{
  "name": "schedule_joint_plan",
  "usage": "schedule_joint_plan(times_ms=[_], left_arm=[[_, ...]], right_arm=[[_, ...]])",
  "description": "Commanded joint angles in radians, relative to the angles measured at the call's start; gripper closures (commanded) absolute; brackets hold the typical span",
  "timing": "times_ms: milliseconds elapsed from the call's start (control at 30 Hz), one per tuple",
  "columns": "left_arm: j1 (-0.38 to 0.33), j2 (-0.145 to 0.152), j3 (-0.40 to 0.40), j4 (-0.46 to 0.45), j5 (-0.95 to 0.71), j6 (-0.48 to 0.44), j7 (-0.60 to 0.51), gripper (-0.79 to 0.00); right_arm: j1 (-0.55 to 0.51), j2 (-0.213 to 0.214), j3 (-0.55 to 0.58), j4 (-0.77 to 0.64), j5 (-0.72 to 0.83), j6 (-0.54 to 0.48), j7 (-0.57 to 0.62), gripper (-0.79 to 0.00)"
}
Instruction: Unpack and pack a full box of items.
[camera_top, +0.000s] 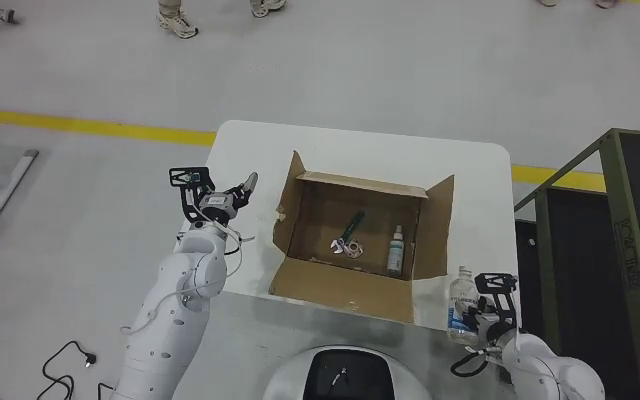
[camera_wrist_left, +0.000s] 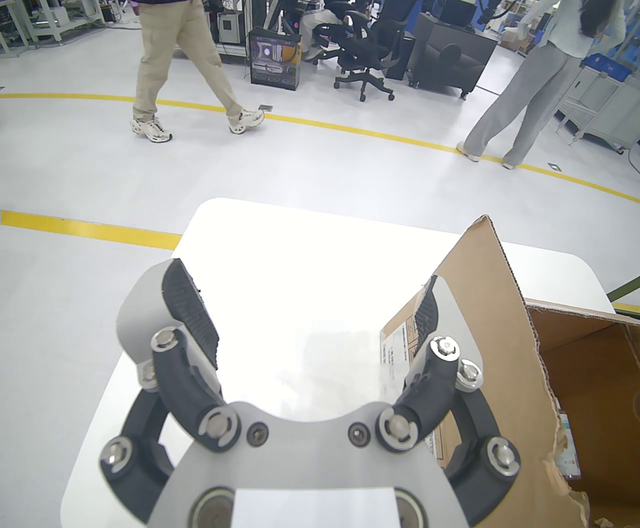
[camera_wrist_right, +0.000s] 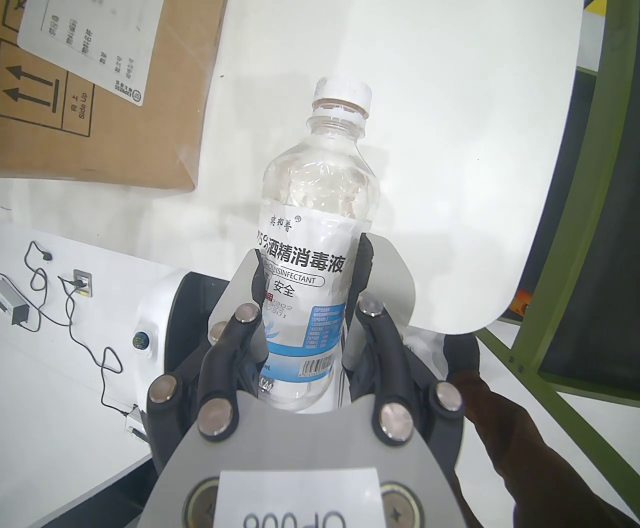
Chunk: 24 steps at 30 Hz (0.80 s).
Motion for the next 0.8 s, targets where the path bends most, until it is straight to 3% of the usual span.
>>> schedule_joint_plan(times_ms=[0, 400, 767], left_arm=[[0.0, 0.0, 0.0, 0.0, 0.0, 0.0, 0.0, -0.785], [0.0, 0.0, 0.0, 0.0, 0.0, 0.0, 0.0, -0.785], [0.0, 0.0, 0.0, 0.0, 0.0, 0.0, 0.0, -0.785]], right_arm=[[0.018, 0.002, 0.0, 0.025, -0.006, 0.008, -0.004, 0.0], [0.128, 0.008, -0.063, 0.155, -0.053, 0.036, -0.021, 0.0], [0.145, 0.015, -0.083, 0.173, -0.064, 0.045, 0.001, 0.0]])
